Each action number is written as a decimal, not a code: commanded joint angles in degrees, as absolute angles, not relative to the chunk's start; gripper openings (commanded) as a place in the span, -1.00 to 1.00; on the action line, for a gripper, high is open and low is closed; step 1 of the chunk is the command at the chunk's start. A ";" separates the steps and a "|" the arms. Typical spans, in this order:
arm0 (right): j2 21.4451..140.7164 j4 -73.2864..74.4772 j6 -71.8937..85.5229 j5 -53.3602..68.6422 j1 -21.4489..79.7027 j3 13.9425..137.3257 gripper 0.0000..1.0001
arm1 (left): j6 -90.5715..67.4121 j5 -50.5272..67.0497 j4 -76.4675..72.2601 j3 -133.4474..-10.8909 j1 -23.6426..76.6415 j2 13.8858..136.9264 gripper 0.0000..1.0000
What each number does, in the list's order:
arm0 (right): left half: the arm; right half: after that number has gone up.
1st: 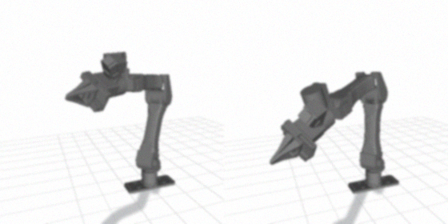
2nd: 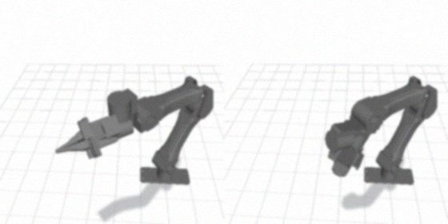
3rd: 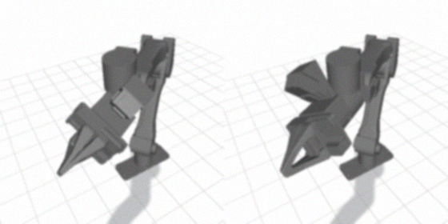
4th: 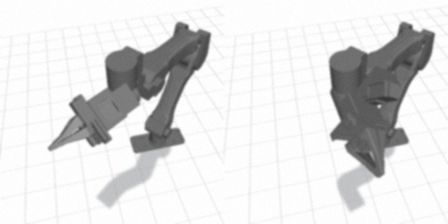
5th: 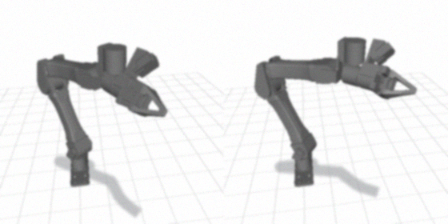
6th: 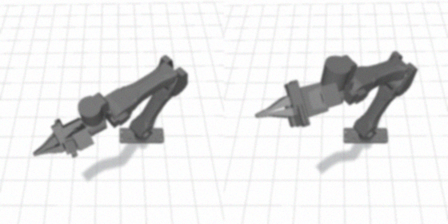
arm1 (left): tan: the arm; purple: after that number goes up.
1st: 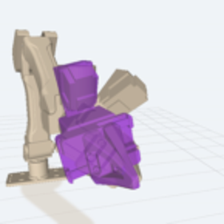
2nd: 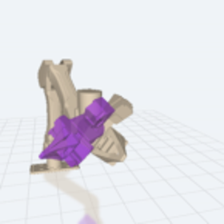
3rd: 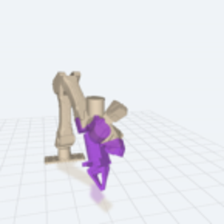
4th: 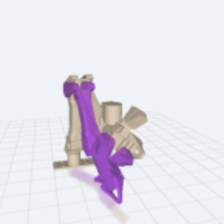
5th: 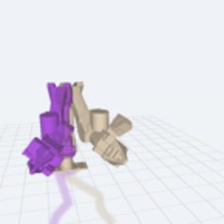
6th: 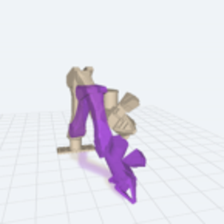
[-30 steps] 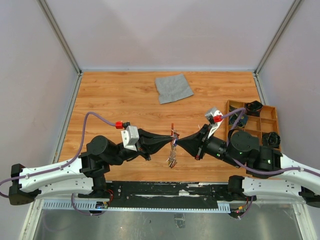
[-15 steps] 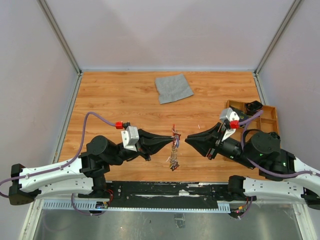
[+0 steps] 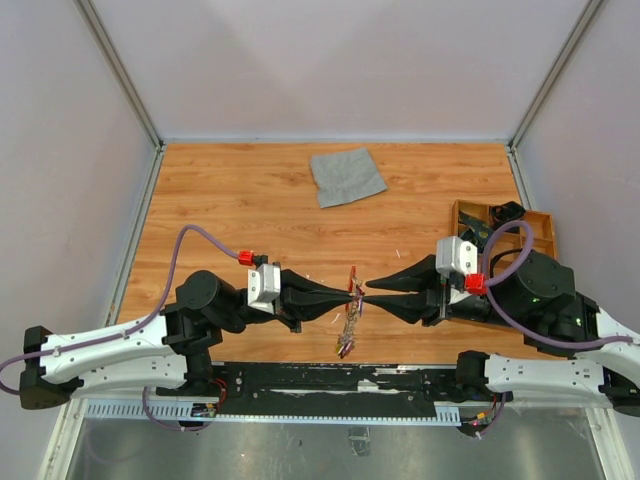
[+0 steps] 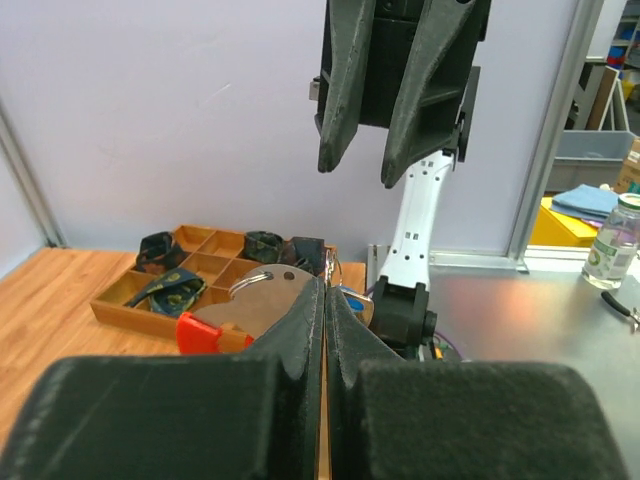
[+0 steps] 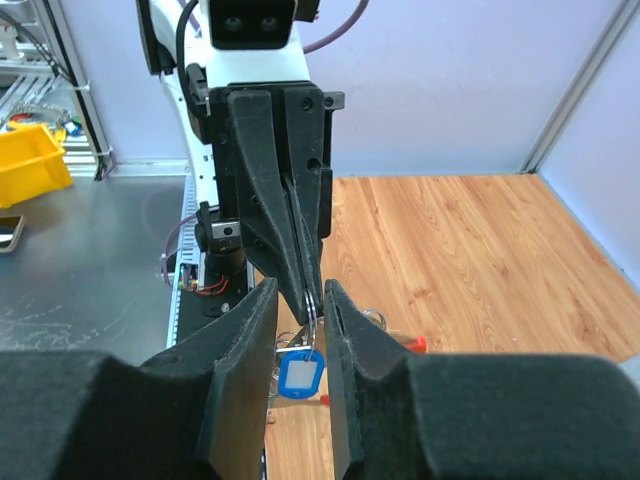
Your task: Put the keys on the keyring
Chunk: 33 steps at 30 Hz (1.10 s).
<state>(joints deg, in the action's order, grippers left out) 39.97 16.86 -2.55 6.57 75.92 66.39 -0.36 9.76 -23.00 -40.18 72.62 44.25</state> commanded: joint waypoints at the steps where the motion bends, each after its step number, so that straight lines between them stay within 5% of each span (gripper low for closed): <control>1: 40.60 18.55 -5.62 10.35 75.22 68.10 -0.47 | -0.74 12.83 -27.49 -43.09 73.06 44.22 -0.99; 17: 42.42 21.46 -5.12 11.43 75.23 67.25 -0.42 | -0.75 13.95 -27.86 -43.34 73.04 43.82 -0.99; 33: 42.79 20.45 -4.23 11.63 75.23 65.77 -0.68 | -0.84 13.63 -27.86 -42.85 73.04 42.74 -0.99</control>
